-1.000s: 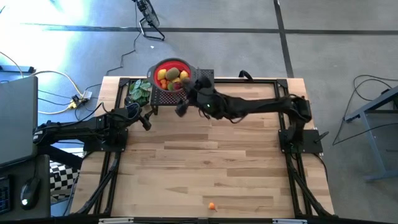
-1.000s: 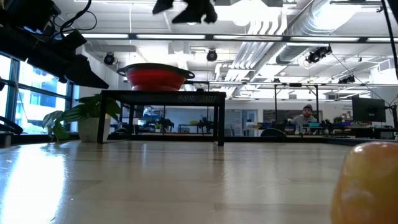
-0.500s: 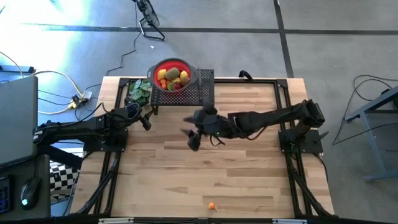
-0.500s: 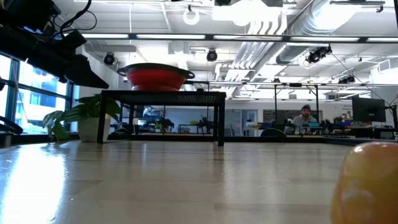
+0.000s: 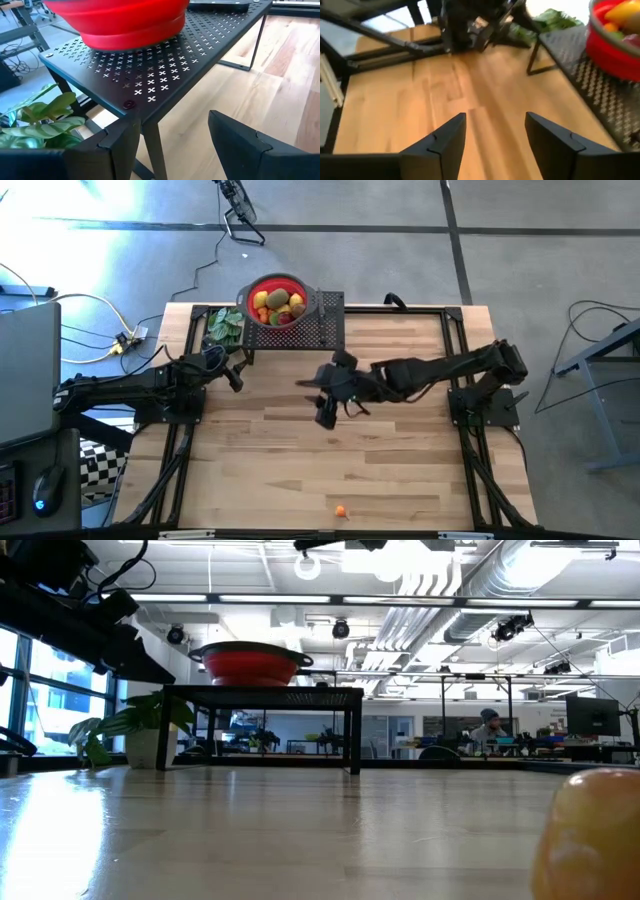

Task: Pick & Place Fruit
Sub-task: Put the orange pear into the red strainer bowl on the shelf

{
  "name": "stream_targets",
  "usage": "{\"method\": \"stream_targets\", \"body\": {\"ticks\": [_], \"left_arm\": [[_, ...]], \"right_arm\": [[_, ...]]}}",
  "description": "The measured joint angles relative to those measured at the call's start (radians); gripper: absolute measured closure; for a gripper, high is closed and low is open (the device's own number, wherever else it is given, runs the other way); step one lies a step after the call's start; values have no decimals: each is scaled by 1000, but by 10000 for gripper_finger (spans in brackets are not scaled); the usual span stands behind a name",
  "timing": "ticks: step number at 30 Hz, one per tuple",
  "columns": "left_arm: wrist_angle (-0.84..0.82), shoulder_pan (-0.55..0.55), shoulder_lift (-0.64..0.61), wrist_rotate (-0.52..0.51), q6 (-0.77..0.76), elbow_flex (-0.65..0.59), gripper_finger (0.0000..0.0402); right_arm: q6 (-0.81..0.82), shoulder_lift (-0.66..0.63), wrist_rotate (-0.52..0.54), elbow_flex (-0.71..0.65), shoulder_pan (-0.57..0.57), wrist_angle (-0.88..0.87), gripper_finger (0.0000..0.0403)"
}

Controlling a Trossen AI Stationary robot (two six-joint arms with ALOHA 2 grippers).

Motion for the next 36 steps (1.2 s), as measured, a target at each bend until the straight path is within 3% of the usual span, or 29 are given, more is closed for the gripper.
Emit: {"method": "stream_targets", "body": {"ticks": [6,11,17,26,33,36], "left_arm": [[1,0,0,-1,56,0,174],[102,0,0,-23,200,0,174],[116,0,0,-18,193,0,174],[69,0,-7,151,6,-68,174],[202,-18,-47,418,-22,-128,174],[228,-50,-64,475,14,-128,174]], "right_arm": [[-72,-46,-12,0,-111,10,237],[-100,-47,-73,0,-201,4,266],[-154,-47,-108,0,-273,8,294],[-43,-58,-192,0,-245,-3,319],[106,-58,-169,0,-111,-147,332],[215,-58,-115,0,-47,-229,339]]}}
